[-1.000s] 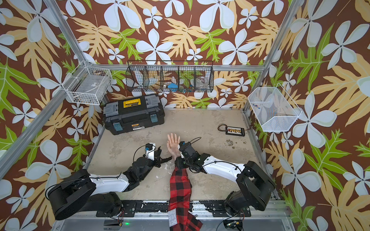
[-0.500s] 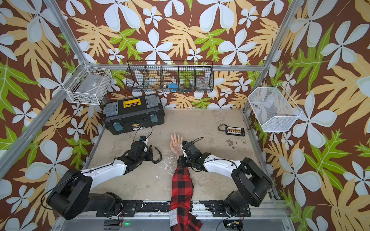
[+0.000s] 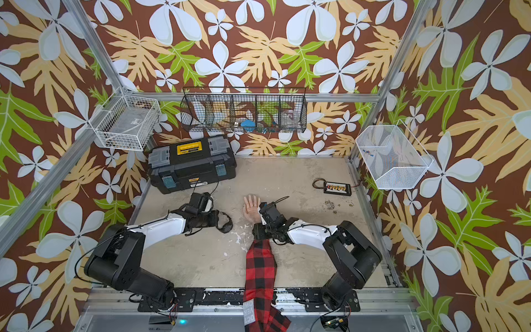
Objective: Take off the watch
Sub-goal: Place the watch at the center of the board, then reset both arms
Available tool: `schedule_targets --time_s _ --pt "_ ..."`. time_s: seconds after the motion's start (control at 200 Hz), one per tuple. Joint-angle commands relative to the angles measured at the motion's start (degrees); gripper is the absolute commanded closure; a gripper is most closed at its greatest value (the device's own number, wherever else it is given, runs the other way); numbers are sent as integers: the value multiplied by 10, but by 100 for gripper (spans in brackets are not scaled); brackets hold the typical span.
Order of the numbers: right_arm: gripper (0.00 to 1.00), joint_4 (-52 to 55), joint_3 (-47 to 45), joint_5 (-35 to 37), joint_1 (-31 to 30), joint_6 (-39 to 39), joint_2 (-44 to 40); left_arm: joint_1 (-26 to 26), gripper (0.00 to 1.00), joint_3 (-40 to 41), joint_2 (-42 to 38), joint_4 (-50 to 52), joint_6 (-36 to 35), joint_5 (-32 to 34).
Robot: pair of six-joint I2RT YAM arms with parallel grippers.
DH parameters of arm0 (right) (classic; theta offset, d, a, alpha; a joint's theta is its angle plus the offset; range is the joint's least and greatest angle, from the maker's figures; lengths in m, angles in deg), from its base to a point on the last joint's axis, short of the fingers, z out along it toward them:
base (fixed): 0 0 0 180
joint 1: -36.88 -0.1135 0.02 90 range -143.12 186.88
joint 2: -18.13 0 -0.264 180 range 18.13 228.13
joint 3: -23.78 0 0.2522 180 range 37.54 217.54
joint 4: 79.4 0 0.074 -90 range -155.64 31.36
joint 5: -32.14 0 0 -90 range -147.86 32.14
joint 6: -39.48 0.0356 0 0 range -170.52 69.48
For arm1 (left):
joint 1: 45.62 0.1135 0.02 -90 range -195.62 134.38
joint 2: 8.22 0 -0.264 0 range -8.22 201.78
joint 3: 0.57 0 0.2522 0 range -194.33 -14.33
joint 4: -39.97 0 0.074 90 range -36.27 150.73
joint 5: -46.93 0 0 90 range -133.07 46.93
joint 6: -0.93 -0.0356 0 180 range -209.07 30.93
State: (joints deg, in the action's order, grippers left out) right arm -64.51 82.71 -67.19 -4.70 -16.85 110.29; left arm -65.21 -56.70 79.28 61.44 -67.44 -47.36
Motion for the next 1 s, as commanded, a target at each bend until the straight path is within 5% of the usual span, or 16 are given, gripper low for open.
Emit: schedule_targets --time_s 0.0,0.31,0.35,0.37,0.445,0.606,0.781,0.876,0.996 --pt "36 -4 9 23 8 -15 -7 2 67 -8 -7 26 -16 12" --pt "12 44 35 60 82 -110 -67 3 35 12 -93 -24 -7 83" --pt "7 45 32 77 100 -131 -78 3 29 24 -110 -44 -3 107" --pt "5 46 31 84 110 -141 -84 3 13 31 -122 -56 -1 122" --pt "0 45 30 101 156 -170 -97 3 1 61 -154 -102 4 180" --pt "1 2 27 170 244 -230 -110 3 0 137 -217 -217 14 328" --pt "2 -136 -41 238 311 -265 -129 3 0 232 -253 -410 -90 459" --pt "0 -276 -122 294 311 -319 -143 3 0 268 -223 -550 -192 490" --pt "0 -428 -203 351 318 -356 -133 15 0 296 -175 -652 -220 491"
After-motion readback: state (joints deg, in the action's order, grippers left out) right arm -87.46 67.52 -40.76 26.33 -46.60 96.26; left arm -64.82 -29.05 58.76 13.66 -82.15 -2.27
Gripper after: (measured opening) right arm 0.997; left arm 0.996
